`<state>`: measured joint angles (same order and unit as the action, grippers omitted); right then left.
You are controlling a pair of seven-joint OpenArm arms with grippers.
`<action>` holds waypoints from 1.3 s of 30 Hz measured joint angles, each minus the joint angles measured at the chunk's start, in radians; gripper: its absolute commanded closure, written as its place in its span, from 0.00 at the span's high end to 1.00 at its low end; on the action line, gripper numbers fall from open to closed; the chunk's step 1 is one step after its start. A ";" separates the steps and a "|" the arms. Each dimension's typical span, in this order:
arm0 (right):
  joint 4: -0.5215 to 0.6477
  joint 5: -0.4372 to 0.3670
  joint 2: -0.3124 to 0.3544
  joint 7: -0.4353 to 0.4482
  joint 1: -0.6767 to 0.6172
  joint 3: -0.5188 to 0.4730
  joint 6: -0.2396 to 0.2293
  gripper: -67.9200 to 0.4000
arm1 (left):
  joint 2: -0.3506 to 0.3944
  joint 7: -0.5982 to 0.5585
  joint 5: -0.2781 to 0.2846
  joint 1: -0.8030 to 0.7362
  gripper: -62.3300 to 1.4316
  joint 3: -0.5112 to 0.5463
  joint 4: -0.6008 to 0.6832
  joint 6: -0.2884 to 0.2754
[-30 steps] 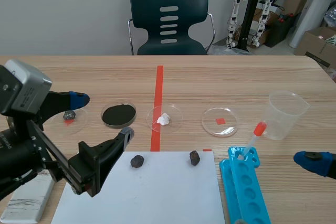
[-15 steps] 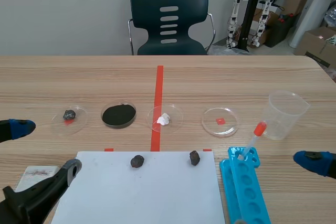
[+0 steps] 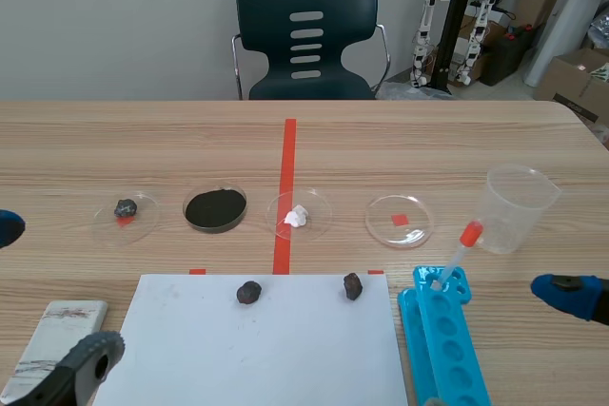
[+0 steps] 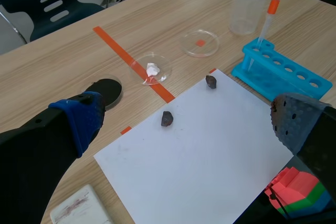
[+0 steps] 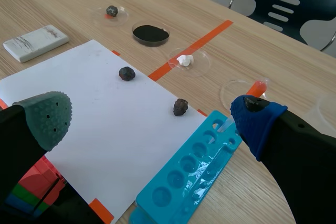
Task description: Return to the home posture
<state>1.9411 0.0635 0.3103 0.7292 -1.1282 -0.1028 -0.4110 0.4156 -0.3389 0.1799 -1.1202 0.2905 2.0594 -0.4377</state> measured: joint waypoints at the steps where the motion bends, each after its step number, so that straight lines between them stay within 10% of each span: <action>1: 0.000 0.000 0.000 0.000 0.000 0.000 0.000 0.94 | -0.001 0.000 0.000 -0.016 1.00 0.010 0.007 0.001; 39: 0.000 0.000 0.000 0.000 0.000 0.000 0.000 0.94 | 0.000 0.015 -0.004 -0.043 1.00 0.016 0.024 -0.004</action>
<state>1.9411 0.0635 0.3103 0.7292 -1.1282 -0.1028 -0.4110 0.4160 -0.3237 0.1761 -1.1633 0.3061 2.0834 -0.4419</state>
